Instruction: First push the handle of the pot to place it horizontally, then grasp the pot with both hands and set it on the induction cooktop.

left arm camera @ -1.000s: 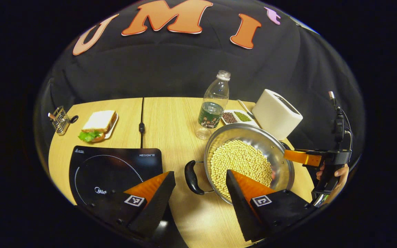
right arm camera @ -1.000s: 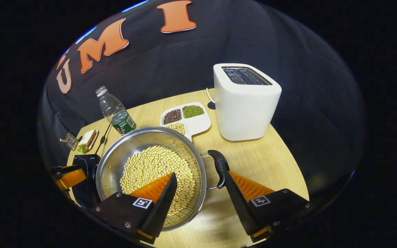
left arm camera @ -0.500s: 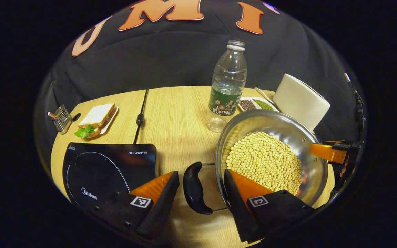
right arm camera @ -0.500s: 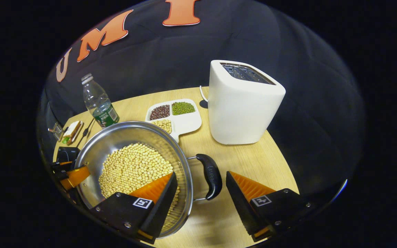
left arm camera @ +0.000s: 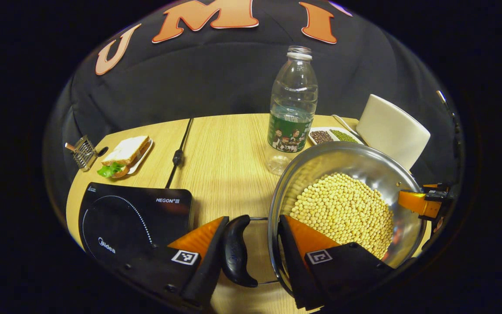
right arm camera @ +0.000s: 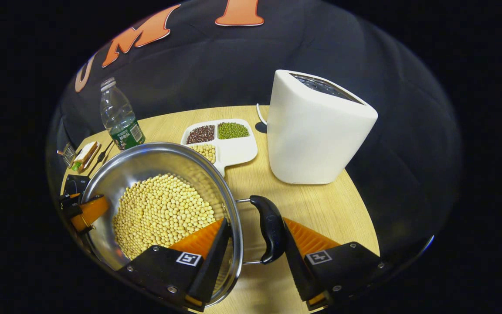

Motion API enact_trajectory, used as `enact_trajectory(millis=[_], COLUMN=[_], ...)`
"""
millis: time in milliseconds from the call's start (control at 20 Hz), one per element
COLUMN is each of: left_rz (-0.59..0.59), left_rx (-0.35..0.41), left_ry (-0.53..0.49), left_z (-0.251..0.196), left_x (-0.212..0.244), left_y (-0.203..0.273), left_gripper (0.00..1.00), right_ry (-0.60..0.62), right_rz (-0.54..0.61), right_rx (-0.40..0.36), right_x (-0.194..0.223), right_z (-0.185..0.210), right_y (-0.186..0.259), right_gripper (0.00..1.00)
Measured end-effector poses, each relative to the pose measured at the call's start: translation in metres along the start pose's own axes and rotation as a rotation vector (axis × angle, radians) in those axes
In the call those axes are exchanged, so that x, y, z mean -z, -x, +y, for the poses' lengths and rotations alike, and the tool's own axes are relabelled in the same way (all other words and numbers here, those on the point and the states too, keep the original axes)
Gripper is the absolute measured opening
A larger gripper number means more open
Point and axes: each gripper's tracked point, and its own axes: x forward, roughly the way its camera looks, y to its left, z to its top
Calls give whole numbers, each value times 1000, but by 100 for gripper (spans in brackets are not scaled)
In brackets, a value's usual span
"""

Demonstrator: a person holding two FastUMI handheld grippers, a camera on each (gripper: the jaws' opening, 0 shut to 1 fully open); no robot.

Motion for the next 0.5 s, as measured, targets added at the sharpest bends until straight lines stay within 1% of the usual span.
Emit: enact_trajectory(millis=[50, 100, 200, 350, 500], left_rz=[-11, -22, -54, -85, -84], left_rx=[-3, -10, -27, -40, -46], left_ry=[4, 3, -16, -58, -70], left_z=[-1, 0, 0, -2, -4], left_x=[-2, -3, -7, -9, -11], left_y=[-1, -3, -4, -4, -6], left_gripper=[75, 76, 76, 75, 74], right_ry=[0, 4, 8, -36, -40], right_rz=[0, 0, -5, -11, -17], right_rx=[4, 12, 30, 36, 64], right_x=[1, 1, 0, 1, 4], right_z=[0, 0, 0, 1, -1], right_y=[1, 2, 4, 6, 10], right_gripper=[68, 72, 72, 67, 64])
